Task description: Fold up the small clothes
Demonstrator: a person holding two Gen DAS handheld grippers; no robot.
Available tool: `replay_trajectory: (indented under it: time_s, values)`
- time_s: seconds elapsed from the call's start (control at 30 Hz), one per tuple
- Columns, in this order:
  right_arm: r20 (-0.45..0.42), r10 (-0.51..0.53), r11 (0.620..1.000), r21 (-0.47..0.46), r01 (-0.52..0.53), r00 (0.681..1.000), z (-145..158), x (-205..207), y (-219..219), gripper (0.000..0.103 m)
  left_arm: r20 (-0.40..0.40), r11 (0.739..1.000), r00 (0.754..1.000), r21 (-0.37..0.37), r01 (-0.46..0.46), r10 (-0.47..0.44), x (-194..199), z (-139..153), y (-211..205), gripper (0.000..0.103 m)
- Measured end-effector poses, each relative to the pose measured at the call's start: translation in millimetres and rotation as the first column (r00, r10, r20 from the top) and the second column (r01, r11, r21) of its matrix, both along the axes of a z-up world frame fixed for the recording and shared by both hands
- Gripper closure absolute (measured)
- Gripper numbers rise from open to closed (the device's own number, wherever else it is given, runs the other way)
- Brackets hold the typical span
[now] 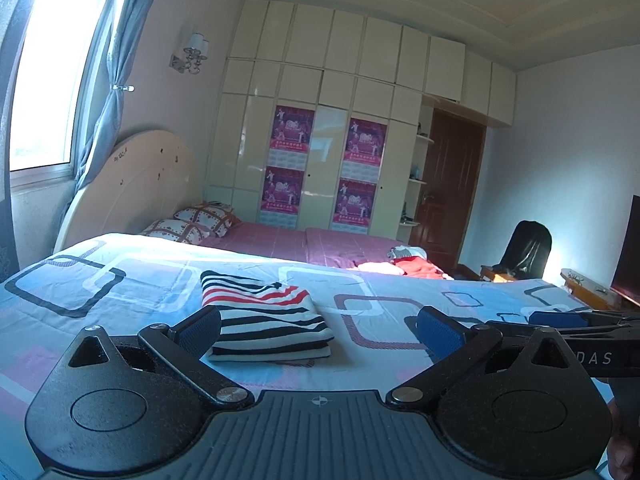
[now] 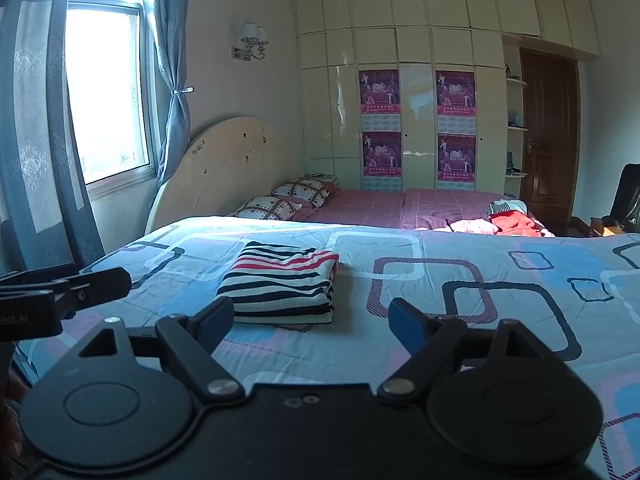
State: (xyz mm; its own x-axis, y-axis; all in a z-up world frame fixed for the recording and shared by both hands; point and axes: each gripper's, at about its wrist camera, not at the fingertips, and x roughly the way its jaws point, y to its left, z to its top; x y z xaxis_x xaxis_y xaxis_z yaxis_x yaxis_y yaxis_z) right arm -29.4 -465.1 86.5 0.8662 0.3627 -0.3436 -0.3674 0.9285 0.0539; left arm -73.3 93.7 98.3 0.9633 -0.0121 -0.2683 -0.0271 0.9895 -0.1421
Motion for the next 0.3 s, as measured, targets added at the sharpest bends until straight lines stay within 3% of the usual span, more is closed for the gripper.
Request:
replay_trajectory:
  time_s: [0.3]
  values:
    - [0.001,0.004,1.000,0.005,-0.004,1.000,-1.0,1.1,-2.9,0.019,0.002,1.000,1.000,-0.004,0.027,-0.027,-1.5,-0.4,-6.3,0.000]
